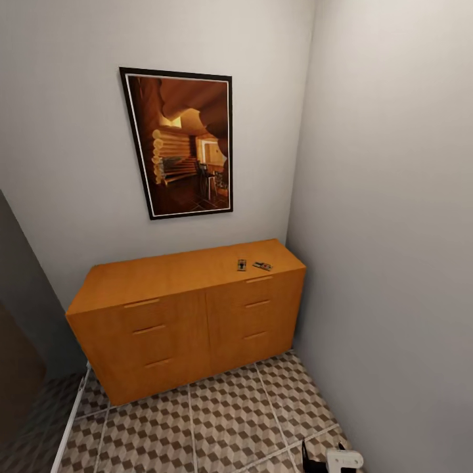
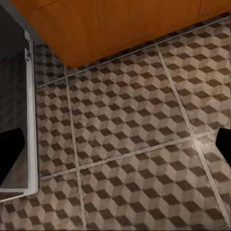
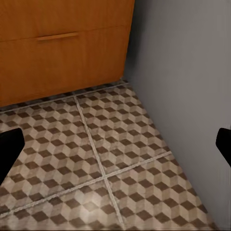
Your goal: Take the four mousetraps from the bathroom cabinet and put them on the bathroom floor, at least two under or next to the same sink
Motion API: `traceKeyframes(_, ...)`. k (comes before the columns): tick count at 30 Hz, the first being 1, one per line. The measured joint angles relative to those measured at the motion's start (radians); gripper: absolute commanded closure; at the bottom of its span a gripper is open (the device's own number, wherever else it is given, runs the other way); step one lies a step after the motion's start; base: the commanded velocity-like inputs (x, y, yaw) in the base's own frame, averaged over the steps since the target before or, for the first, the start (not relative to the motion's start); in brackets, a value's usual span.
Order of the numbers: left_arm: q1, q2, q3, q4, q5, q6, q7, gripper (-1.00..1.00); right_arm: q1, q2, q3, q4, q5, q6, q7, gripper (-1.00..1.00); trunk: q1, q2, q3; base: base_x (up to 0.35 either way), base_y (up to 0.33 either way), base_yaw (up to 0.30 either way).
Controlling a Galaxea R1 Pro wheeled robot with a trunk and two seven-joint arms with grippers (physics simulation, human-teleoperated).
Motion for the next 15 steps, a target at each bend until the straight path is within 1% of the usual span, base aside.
traceKeyframes(6, 0.045, 0.004, 0.0, 0.0, 0.0, 0.005, -0.001, -1.0, 0.0, -0.001, -0.001, -0.002, 0.0, 0.083, 0.004, -1.0, 0.0, 0.0, 0.0, 0.0, 0.0, 0.0)
traceKeyframes(10, 0.052, 0.011, 0.0, 0.0, -0.001, 0.005, -0.001, -1.0, 0.0, -0.002, -0.002, -0.004, -0.001, 0.11, 0.004, -1.0, 0.0, 0.0, 0.0, 0.0, 0.0, 0.0)
traceKeyframes(15, 0.057, 0.012, -0.002, -0.001, -0.002, 0.006, -0.001, -1.0, 0.0, -0.004, -0.004, -0.035, -0.001, 0.17, -0.013, -1.0, 0.0, 0.0, 0.0, 0.0, 0.0, 0.0)
